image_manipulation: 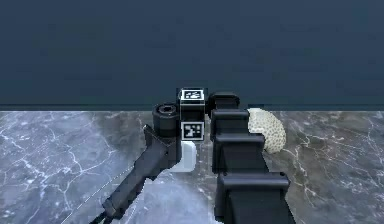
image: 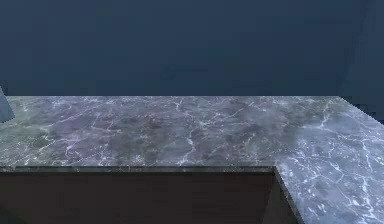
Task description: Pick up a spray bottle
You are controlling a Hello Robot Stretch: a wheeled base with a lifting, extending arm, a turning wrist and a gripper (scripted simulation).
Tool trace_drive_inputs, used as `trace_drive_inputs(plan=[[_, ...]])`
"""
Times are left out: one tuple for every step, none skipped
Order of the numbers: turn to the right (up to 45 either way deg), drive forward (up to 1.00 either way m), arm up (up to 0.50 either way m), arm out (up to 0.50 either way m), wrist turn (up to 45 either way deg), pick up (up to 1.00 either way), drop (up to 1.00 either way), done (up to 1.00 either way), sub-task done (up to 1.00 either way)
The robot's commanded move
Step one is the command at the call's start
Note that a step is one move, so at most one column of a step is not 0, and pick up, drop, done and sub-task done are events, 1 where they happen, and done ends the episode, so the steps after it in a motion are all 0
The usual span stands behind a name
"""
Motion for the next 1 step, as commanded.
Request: trace_drive_inputs(plan=[[0.0, 0.00, 0.00, 0.00, 45.0, 0.00, 0.00, 0.00, 0.00]])
